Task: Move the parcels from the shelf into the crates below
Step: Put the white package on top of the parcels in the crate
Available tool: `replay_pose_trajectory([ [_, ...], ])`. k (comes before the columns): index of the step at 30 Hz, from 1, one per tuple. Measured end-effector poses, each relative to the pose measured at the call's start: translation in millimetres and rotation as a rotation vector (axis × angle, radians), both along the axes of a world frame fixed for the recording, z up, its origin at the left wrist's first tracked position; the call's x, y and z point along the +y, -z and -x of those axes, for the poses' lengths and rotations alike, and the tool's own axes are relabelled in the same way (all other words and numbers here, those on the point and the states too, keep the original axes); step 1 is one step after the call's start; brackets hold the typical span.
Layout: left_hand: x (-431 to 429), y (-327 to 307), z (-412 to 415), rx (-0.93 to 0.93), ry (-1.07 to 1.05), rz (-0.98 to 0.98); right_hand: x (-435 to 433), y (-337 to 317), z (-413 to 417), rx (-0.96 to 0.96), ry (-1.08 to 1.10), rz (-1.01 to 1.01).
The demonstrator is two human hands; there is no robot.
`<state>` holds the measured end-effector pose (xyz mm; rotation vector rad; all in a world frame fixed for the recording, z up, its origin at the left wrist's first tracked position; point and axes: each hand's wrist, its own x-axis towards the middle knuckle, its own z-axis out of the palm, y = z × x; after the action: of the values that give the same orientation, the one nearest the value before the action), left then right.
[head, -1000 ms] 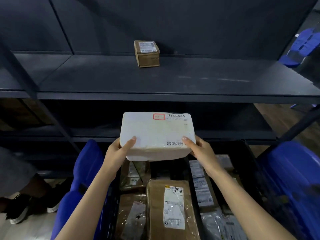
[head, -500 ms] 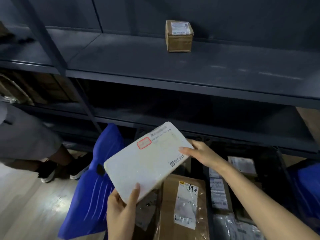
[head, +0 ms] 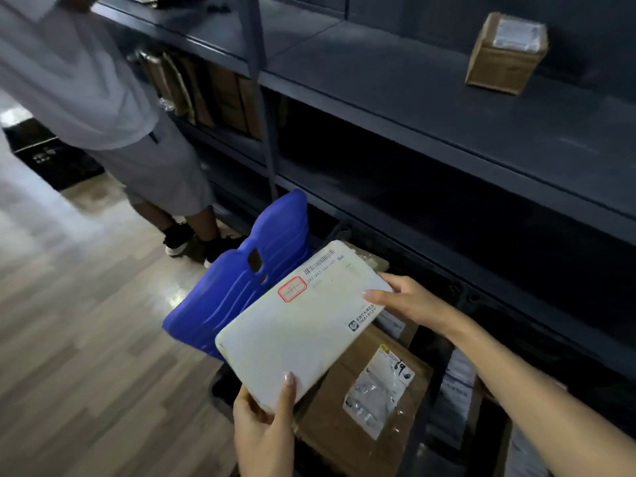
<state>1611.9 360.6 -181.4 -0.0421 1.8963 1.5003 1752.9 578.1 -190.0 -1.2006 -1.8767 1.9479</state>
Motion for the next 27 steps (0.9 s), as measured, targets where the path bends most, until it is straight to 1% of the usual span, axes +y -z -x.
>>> replay_pose_trajectory([
  [8,-26.4,18.7,-22.7,0.025,-0.131,-0.020,4.7,15.3,17.9,0.007,-0.207,0.014],
  [14,-33.9,42.1,-15.7,0.064,-0.117,0.049,2.7,43.6,36.6,-0.038,-0.297,0.006],
  [19,-37.5,62.5,-8.3,0.089,-0.079,0.085,-0.1,66.3,34.0,-0.057,-0.289,0.020],
  [27,-43.7,88.4,-2.0,0.080,-0.024,0.104,5.7,74.9,40.8,-0.139,-0.373,-0.006],
])
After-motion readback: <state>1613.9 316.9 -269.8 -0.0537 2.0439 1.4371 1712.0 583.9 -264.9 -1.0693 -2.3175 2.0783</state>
